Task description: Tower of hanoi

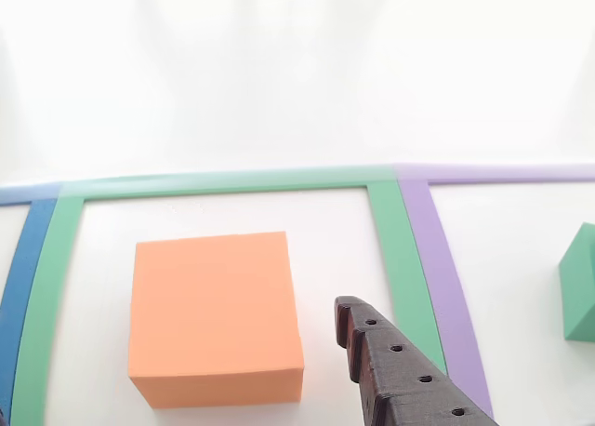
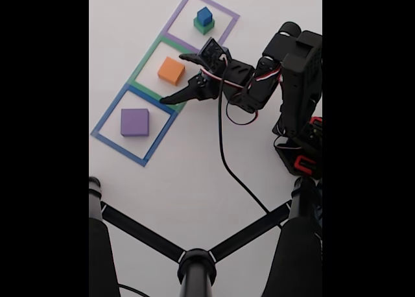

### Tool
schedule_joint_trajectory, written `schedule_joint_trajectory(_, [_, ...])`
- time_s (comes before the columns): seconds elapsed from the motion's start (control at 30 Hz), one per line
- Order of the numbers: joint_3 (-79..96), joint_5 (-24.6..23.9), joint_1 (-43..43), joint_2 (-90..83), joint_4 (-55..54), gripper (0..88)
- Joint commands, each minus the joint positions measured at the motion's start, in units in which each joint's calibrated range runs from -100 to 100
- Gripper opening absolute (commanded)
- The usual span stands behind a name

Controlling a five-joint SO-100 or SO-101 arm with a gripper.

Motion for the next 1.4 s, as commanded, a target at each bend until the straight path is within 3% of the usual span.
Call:
schedule_joint_trajectory(0.0, [-0.96, 0.0, -0.09, 0.34, -1.6, 46.8])
schedule_joint_trajectory(0.4, [-1.14, 0.0, -1.08, 2.03, -2.25, 44.7])
schedule_joint_trajectory(0.93, [-3.05, 0.0, -2.38, 2.83, -2.41, 35.4])
schedule_joint_trajectory(1.37, [-3.77, 0.0, -2.53, 3.31, -2.33, 21.3])
